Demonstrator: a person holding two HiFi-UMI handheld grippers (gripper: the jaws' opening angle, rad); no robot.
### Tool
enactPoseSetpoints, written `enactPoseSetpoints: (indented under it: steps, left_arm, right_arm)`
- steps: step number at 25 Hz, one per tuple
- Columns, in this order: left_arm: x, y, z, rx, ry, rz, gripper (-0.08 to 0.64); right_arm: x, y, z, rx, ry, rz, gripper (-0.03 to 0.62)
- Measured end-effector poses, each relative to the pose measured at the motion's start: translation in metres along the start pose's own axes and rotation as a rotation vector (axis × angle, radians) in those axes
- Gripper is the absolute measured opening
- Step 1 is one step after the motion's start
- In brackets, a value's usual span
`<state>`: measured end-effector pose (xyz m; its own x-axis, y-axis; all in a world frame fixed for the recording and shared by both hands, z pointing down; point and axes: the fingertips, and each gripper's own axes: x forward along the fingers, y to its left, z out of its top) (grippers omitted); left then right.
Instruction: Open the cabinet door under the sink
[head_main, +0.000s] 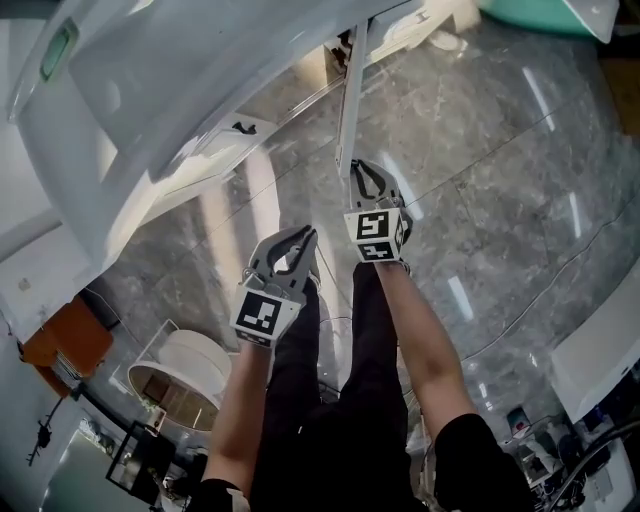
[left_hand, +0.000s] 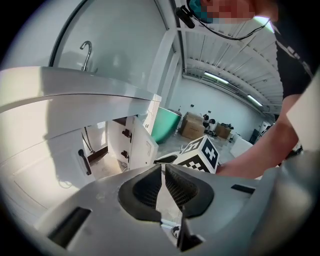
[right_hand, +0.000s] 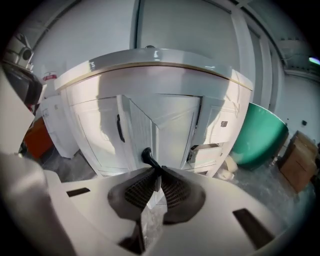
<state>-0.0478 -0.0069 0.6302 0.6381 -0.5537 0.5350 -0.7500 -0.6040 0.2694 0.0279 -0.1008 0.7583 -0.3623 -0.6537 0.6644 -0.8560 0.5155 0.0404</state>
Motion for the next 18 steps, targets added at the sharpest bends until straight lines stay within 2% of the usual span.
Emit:
enactPoseSetpoints:
  steps: [2, 4, 7, 9, 13, 18]
  left_arm:
    - [0.007, -0.008, 0.004, -0.001, 0.000, 0.001, 0.032]
    - [0.012, -0.013, 0.009, 0.000, 0.003, 0.007, 0.032]
    - [0.019, -0.016, 0.017, 0.009, 0.002, 0.015, 0.032]
    - [0.024, -0.016, 0.018, 0.012, 0.004, 0.019, 0.032]
    - [0.037, -0.024, 0.018, 0.002, 0.013, 0.024, 0.032]
    - [0.060, -0.048, 0.032, -0.013, -0.002, 0.010, 0.032]
  right_arm:
    - [-0.001, -0.005, -0.002, 0.015, 0.003, -0.006, 0.091]
    - [-0.006, -0.014, -0.007, 0.072, 0.005, -0.041, 0.087]
    - [-0.015, -0.044, -0.016, 0.135, 0.011, -0.096, 0.083]
    - [-0.018, -0.059, -0.021, 0.095, 0.021, -0.072, 0.081]
    - [-0.019, -0.074, -0.029, -0.060, 0.036, 0.017, 0.086]
    - [-0.022, -0.091, -0.030, -0.155, 0.036, 0.071, 0.092]
